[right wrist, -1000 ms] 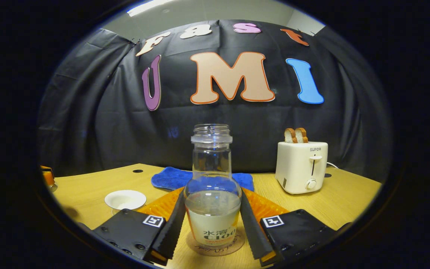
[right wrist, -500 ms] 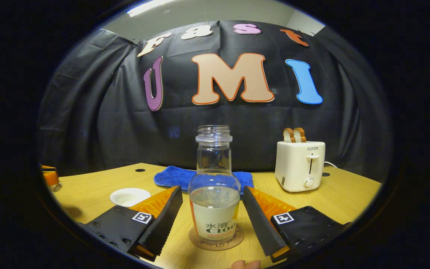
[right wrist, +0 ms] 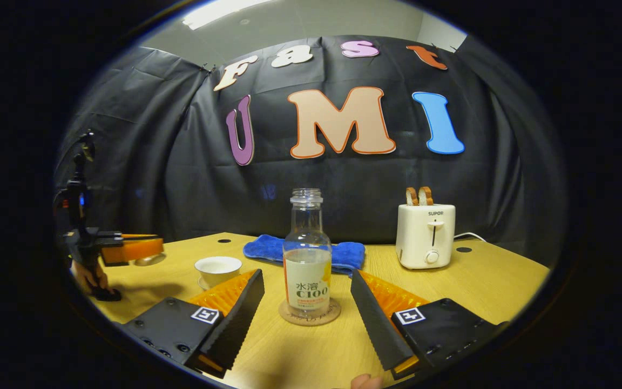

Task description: Open the teacup lid with one hand, grasp the water bottle and pour water into the teacup with the other hand; after pouring, place the water bottle on the coaster and then close the teacup lid.

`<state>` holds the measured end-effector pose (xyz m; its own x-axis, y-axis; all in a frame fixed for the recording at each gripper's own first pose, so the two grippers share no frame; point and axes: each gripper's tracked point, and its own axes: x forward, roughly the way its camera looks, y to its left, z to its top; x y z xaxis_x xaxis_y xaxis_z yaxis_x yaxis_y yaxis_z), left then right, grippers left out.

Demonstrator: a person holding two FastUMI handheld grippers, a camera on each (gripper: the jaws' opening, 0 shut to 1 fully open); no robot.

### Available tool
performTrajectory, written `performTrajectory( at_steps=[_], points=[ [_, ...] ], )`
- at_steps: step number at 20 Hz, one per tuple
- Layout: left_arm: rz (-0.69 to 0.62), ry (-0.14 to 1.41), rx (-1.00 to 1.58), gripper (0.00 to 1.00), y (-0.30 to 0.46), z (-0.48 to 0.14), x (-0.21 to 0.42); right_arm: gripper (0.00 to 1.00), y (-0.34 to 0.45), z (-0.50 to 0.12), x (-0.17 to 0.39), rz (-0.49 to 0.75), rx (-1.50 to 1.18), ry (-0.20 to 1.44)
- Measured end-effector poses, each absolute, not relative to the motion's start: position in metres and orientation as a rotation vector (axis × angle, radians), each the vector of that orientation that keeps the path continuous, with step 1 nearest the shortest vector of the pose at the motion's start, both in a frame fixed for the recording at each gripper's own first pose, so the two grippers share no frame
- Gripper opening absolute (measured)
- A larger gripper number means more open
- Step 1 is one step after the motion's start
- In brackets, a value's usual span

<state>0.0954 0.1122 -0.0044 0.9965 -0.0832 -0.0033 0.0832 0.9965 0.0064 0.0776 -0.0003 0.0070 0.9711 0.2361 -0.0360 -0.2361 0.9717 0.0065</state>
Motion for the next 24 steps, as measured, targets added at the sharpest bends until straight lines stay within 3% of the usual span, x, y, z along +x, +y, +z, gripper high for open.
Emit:
performTrajectory(
  at_steps=[1, 8, 9, 13, 24],
  points=[
    [-0.093, 0.002, 0.006, 0.24, 0.107, -0.004, 0.104, 0.96, -0.007, 0.008, 0.072, 0.237, 0.003, 0.036],
    [-0.125, 0.005, 0.007, 0.25, 0.078, -0.003, 0.153, 0.96, -0.04, 0.012, 0.036, 0.201, -0.001, 0.032],
    [-0.13, 0.006, 0.007, 0.25, 0.074, -0.003, 0.158, 1.0, -0.041, 0.011, 0.034, 0.202, 0.0, 0.031],
    [-0.149, 0.03, 0.025, 0.25, 0.057, -0.007, 0.177, 0.96, -0.042, 0.012, 0.032, 0.199, -0.001, 0.032],
    [-0.141, 0.143, 0.115, 0.25, 0.046, -0.023, 0.191, 0.96, -0.042, 0.012, 0.033, 0.199, -0.001, 0.032]
  ],
)
